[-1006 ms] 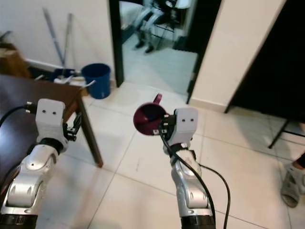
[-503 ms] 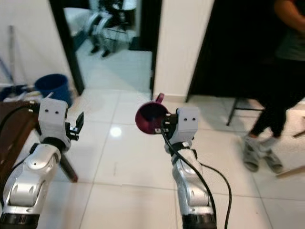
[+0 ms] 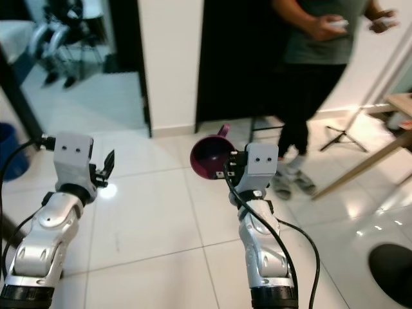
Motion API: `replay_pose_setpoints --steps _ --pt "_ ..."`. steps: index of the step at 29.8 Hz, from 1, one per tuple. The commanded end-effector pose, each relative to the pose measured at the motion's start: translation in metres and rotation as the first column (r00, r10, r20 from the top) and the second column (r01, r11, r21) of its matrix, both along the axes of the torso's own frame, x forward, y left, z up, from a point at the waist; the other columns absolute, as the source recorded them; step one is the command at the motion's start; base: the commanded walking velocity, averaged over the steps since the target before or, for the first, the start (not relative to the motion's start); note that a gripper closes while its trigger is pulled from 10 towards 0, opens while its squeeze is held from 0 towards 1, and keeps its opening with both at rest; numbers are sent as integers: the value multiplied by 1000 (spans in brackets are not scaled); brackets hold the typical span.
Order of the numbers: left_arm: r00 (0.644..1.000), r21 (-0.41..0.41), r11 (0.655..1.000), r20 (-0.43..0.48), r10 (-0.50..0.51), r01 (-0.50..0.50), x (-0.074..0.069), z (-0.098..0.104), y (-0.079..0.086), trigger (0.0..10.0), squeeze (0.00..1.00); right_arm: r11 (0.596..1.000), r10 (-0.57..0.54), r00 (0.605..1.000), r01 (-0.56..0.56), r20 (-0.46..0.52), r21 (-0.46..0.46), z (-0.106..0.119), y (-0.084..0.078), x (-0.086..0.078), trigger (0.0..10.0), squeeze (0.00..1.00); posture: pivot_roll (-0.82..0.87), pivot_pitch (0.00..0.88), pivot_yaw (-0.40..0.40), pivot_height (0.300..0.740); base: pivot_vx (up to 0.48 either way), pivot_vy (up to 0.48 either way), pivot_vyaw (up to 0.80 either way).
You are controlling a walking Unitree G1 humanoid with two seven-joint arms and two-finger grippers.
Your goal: Setting the table
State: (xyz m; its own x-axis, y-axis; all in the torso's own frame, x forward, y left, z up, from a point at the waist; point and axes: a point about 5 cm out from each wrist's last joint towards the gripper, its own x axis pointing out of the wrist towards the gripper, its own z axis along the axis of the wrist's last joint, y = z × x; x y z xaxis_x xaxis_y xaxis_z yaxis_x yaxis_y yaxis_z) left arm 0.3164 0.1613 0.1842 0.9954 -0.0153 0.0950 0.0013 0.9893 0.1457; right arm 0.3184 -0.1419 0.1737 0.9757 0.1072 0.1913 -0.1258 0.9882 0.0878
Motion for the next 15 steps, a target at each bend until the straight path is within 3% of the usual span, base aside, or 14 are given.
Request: replay_pose_setpoints --steps 1,15 --pt "1000 -6 1000 -14 9 -9 0 -3 1 10000 0 1000 3 1000 -3 -7 2 -2 0 -2 10000 0 -58 0 88 740 0 0 -800" --pt "1000 -10 1000 -13 14 -14 1 -4 2 10000 0 1000 1 1000 -1 -9 -1 -2 0 -1 10000 0 -67 0 85 740 0 0 -800"
